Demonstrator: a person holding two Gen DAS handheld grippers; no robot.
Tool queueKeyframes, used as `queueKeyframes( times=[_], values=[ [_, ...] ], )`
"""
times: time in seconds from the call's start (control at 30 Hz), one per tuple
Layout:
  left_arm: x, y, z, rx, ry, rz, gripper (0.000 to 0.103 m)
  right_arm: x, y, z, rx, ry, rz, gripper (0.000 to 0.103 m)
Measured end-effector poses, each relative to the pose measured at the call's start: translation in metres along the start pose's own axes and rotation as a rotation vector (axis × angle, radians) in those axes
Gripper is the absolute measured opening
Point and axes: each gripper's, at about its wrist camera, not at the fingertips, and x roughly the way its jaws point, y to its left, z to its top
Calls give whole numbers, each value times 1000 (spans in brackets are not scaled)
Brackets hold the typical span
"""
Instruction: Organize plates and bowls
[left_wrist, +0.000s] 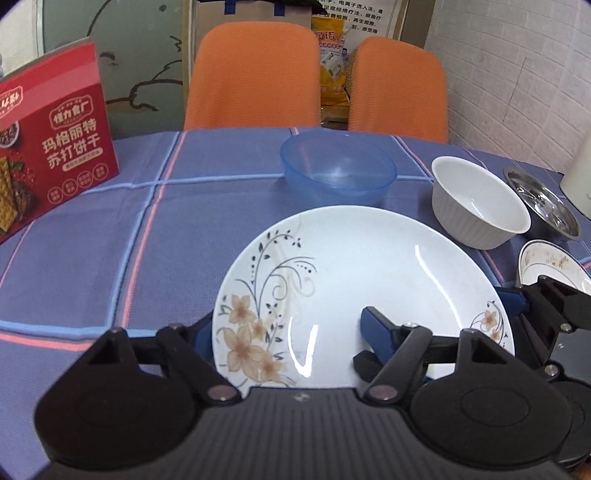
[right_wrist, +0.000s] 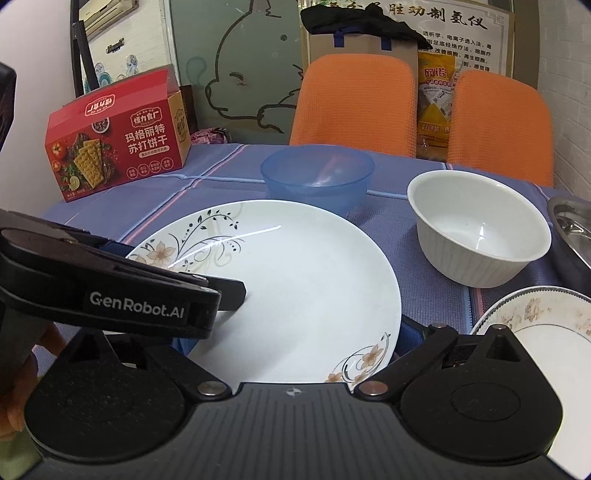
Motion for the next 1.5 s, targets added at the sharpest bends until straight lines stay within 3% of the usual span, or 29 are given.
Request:
queueKeyframes(
  times=[0.27,0.67,1.0,1.17,1.5],
  values=[
    [-20,-2,8,-24,-37,-26,72,-25,5,11,6,-54,-15,89],
    [-89,-7,5,-24,-103,-12,71,-76,34,16,-13,-113,-24,90],
    [-127,-9,-57,-43,-71,31,71,-112,63,-38,26,-54,19,90],
    [-140,-13,-97,-65,-58,13,71,-130,73,-62,48,-58,11,90],
    [-131,-5,-131,-114,-44,-15,72,-122,78,-89,20,-50,17,90]
  ],
)
